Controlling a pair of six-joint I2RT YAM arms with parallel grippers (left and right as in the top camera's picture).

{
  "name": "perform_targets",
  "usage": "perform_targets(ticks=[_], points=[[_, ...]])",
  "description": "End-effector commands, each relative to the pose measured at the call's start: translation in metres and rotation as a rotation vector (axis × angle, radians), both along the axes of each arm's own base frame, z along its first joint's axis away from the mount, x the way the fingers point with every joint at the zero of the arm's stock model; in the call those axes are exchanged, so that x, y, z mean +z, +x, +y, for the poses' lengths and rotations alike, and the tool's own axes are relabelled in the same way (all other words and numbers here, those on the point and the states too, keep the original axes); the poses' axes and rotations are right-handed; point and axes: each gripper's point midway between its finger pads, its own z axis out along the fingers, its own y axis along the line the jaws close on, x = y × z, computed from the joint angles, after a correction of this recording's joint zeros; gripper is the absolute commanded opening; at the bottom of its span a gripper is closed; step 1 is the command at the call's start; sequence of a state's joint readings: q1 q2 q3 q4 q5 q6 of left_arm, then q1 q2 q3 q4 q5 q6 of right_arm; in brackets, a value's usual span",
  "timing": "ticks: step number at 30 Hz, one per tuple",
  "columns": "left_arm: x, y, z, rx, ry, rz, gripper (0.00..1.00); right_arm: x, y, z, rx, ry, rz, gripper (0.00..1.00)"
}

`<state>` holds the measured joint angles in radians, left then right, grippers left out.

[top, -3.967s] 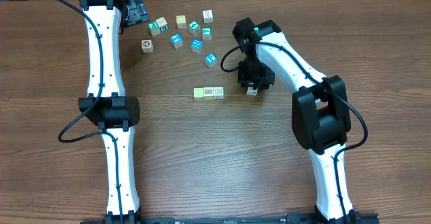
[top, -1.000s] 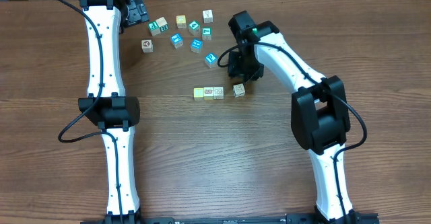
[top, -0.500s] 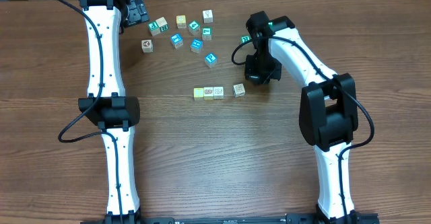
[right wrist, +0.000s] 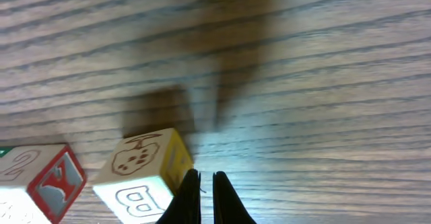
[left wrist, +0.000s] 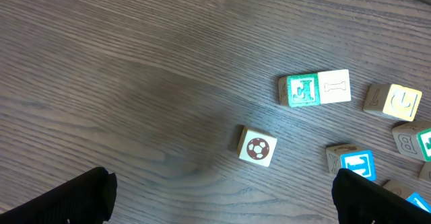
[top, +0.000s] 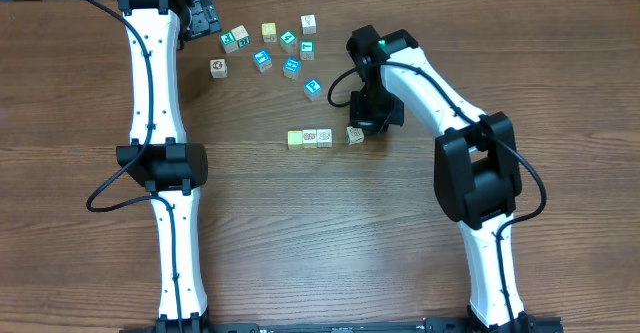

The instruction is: Form a horizontal line

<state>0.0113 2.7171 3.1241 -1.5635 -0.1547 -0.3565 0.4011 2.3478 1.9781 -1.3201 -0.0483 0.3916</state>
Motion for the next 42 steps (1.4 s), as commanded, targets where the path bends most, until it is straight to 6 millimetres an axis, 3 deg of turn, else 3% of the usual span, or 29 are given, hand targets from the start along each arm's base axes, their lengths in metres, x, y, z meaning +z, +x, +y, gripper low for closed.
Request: perform_targets(ticks=[1,7,23,30,42], points=[[0.022,0.000,0.002,-0.005,0.014,-0.046,1.00,0.006,0.001,0.003,0.014,0.006,-0.016,0.04],[0.022,0.000,0.002,-0.005,0.014,-0.046,1.00,0.007,-0.001,0.010,0.015,0.040,-0.007,0.04],[0.022,0.000,0.002,-0.005,0.014,-0.046,1.00,-0.004,0.006,0.002,0.018,-0.010,-0.047,0.08],[0.022,0.000,0.002,-0.006,0.014,-0.046,1.00,-0.007,0.007,0.002,0.017,-0.007,-0.053,0.04],[0.022,0.000,0.002,-0.005,0.014,-0.046,1.00,-0.006,0.005,0.017,0.025,0.056,-0.046,0.04]])
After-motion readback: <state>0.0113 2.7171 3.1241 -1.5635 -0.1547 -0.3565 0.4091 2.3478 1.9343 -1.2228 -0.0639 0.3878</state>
